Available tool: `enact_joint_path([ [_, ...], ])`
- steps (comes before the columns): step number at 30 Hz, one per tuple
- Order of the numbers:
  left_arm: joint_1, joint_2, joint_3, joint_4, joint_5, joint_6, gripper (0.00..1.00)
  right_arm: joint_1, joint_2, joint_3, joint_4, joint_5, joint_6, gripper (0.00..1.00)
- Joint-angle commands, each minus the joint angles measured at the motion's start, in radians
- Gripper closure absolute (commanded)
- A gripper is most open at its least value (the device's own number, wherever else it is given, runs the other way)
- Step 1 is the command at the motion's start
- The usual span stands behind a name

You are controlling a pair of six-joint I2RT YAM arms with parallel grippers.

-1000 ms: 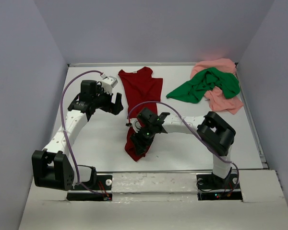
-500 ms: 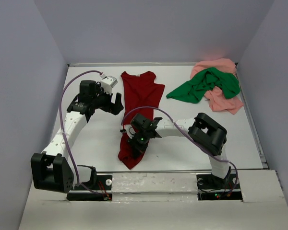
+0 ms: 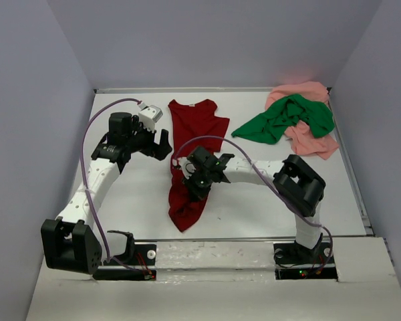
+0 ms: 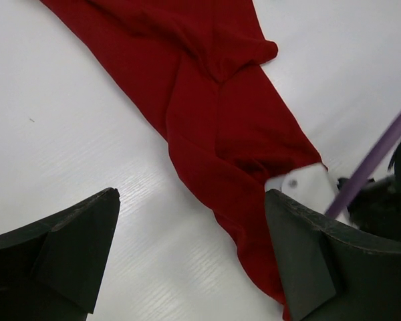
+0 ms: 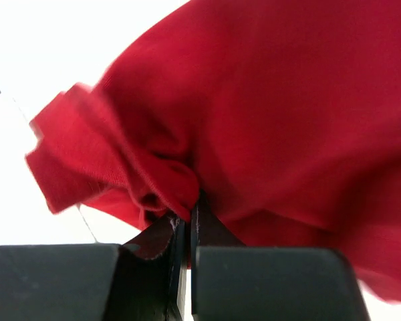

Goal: Fold and stack the t-shirts

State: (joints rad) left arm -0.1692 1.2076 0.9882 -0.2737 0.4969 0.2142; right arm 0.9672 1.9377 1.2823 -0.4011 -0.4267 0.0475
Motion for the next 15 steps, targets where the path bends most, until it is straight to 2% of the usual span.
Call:
enact_joint_path([
  [1,-0.004,-0.029,-0.014,0.028,0.034,-0.007,0.01,-0.109,-0.065,0.095,0.002,0.046,-0.035,1.00],
  [5,-0.004,-0.034,-0.022,0.030,0.040,-0.004,0.01,-0.201,-0.051,0.204,-0.002,0.033,-0.071,1.00],
  [8,-0.006,-0.037,-0.026,0.028,0.043,-0.004,0.01,-0.260,0.019,0.316,-0.015,0.013,-0.074,1.00],
  [11,-0.006,-0.039,-0.029,0.028,0.049,-0.003,0.01,-0.294,0.079,0.416,-0.019,-0.007,-0.066,1.00],
  [15,-0.006,-0.043,-0.037,0.027,0.060,-0.001,0.01,-0.305,0.148,0.451,-0.019,-0.064,-0.051,1.00],
])
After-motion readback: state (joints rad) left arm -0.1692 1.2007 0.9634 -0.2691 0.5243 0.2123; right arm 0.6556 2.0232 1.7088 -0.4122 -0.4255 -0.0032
